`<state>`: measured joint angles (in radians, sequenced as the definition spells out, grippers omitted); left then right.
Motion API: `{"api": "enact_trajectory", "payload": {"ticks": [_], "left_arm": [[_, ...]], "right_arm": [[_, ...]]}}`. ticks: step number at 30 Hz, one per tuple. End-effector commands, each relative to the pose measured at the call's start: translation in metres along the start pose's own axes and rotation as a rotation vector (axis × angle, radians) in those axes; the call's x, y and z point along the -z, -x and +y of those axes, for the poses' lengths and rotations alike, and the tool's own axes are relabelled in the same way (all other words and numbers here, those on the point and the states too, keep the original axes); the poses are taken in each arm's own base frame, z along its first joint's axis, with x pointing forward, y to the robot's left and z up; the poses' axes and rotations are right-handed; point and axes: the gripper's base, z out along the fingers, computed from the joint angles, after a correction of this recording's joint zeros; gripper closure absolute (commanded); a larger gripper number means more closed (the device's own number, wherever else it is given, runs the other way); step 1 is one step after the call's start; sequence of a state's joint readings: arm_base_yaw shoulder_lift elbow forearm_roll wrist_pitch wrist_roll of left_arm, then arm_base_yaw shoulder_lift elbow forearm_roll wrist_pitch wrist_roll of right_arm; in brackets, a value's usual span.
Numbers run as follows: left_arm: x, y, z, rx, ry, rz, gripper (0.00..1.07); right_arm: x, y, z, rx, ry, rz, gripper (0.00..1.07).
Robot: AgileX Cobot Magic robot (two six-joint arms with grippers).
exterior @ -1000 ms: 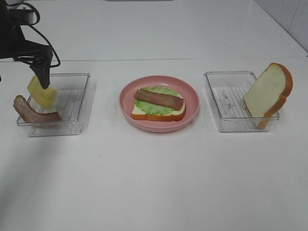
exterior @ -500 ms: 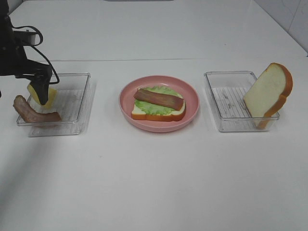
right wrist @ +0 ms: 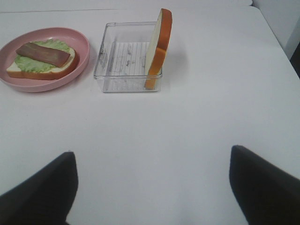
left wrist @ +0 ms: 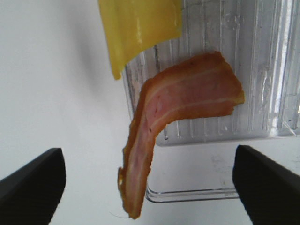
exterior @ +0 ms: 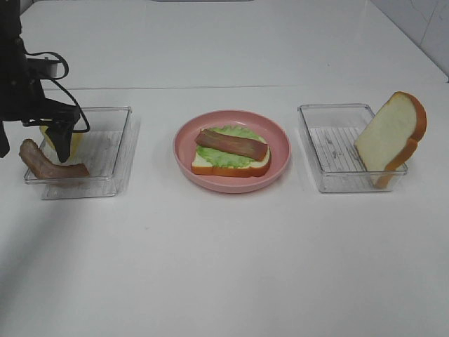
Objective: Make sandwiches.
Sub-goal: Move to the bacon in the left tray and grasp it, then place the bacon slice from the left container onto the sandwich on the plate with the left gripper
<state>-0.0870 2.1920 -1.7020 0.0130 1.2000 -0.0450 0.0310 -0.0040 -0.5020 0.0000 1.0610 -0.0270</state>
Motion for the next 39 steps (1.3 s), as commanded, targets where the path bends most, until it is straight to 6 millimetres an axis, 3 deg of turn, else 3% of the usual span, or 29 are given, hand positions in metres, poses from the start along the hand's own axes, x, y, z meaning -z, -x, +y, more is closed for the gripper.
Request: {"api": "enact_trajectory", "payload": {"ticks": [1, 3, 5, 18, 21, 22, 24, 25, 28, 35, 39], "left_arm": [[-0.003, -0.002, 0.0, -0.004, -0.001, 0.015, 0.39], [-0.003, -0.002, 0.0, -0.004, -0.001, 0.013, 0.43], [-0.003, -0.002, 0.0, -0.004, -0.001, 0.012, 0.55], [-0.003, -0.002, 0.0, -0.001, 0.0, 0.013, 0.57], [-0.003, -0.002, 0.0, -0.001, 0.0, 0.012, 0.69], [-0.003, -0.001, 0.0, 0.0, -0.001, 0.005, 0.79], [-0.003, 0.0, 0.0, 0.004, -0.001, 0.0, 0.85], [-0.003, 0.001, 0.0, 0.015, -0.002, -0.015, 0.98], [-0.003, 0.003, 0.0, 0.015, -0.003, -0.039, 1.07], [-0.001, 0.002, -0.001, 0.013, -0.003, -0.034, 1.07], [0.016, -0.003, -0.001, 0.013, -0.008, -0.042, 1.07]], "right_arm": [[0.002, -0.001, 0.0, 0.009, -0.001, -0.031, 0.23], [0.002, -0.001, 0.0, 0.009, -0.001, -0.031, 0.23], [0.002, -0.001, 0.0, 0.009, -0.001, -0.031, 0.23], [0.002, -0.001, 0.0, 0.009, -0.001, -0.031, 0.23], [0.002, -0.001, 0.0, 0.009, -0.001, -0.031, 0.23], [0.002, -0.001, 0.0, 0.009, -0.001, -0.031, 0.23], [0.002, -0.001, 0.0, 0.009, -0.001, -0.031, 0.23], [0.002, -0.001, 0.0, 0.009, -0.001, -0.031, 0.23], [0.002, -0.001, 0.0, 0.009, -0.001, -0.031, 0.23], [0.002, -0.001, 0.0, 0.009, -0.001, -0.031, 0.23], [0.002, -0.001, 0.0, 0.009, -0.001, -0.031, 0.23]]}}
